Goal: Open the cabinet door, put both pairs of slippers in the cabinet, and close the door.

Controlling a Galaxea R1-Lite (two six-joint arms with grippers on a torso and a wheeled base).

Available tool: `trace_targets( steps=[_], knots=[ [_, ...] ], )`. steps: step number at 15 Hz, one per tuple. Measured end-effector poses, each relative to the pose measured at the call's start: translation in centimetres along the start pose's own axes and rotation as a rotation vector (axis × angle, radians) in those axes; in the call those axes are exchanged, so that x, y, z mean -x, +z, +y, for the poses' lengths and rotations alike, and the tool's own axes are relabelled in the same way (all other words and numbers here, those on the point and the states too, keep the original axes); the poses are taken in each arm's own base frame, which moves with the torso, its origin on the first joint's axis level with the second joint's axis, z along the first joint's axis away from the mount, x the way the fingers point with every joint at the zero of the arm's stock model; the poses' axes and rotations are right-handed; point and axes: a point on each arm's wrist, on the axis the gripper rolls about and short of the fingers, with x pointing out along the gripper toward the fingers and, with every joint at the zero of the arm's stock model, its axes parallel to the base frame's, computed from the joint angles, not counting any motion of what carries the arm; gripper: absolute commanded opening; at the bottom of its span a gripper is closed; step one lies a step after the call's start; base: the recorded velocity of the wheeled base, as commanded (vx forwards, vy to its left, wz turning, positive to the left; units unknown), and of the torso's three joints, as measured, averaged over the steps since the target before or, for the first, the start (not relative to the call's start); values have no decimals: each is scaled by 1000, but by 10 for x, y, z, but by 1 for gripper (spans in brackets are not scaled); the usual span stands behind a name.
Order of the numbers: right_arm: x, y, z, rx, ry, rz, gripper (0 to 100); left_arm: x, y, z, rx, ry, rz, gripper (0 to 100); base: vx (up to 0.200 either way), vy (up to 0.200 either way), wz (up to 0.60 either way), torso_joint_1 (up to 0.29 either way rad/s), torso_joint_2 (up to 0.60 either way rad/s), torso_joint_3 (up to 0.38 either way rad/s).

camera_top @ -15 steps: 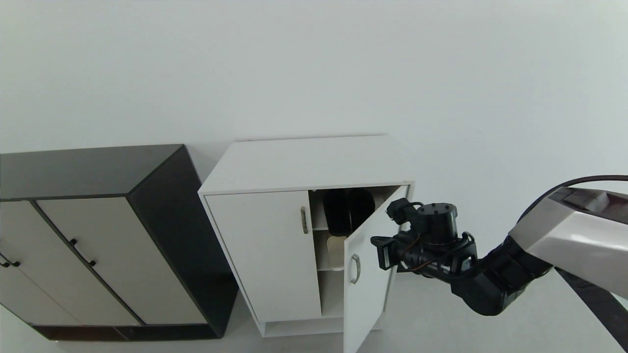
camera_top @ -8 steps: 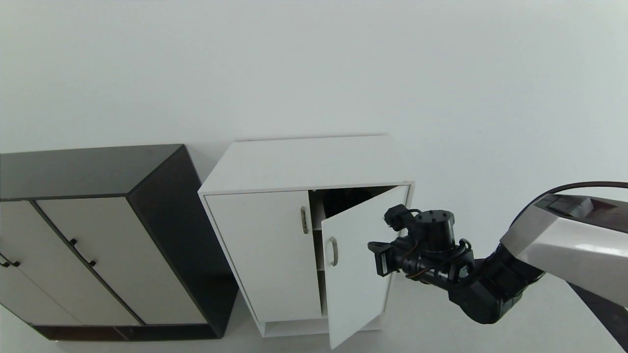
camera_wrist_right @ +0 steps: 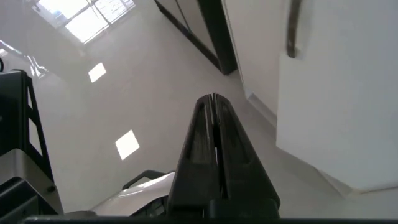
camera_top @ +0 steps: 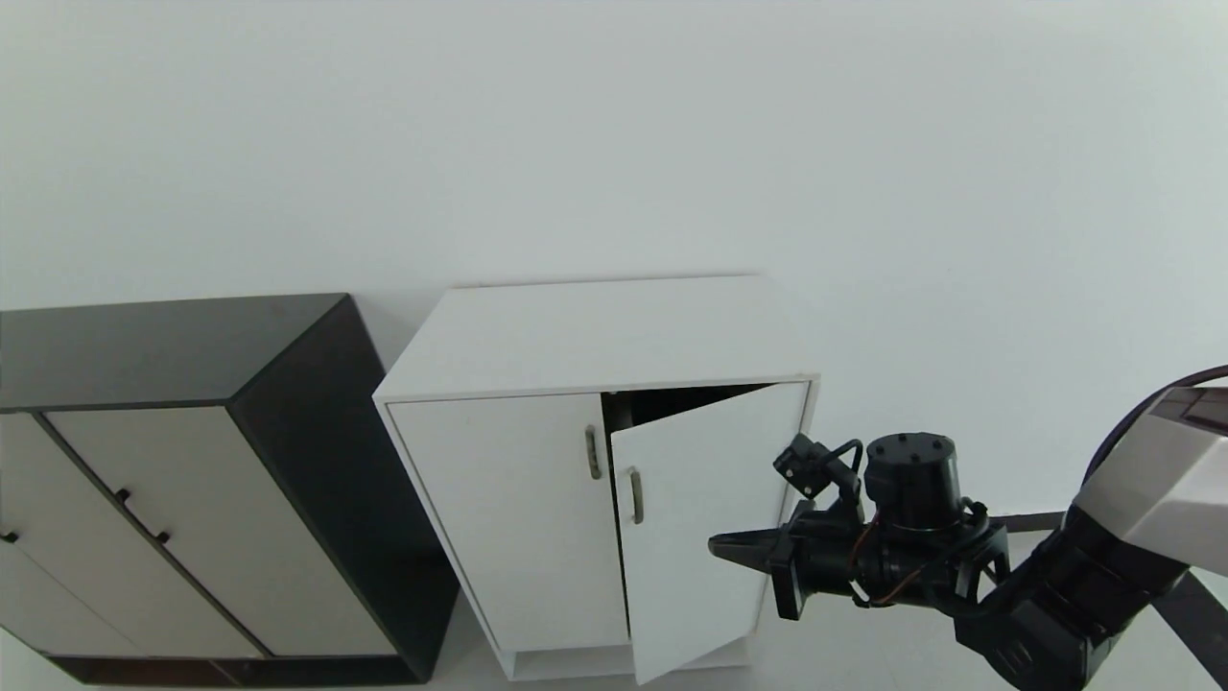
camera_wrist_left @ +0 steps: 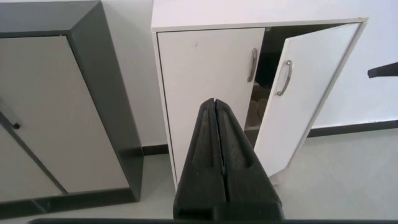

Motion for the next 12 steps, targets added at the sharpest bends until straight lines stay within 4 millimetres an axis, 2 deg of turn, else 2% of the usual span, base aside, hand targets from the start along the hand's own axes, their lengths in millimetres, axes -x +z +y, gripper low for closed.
trace_targets(
  steps=[4,8,12],
  knots=[
    [2,-2,5,15,11,7,0,0,0,0,0,0,0,0,200,0,0,1,4,4],
    [1,-5,5,28,20,20,0,0,0,0,2,1,0,0,0,0,0,0,0,0],
    [-11,1,-4,-46,-87,-7,0,0,0,0,3,1,0,0,0,0,0,0,0,0]
  ],
)
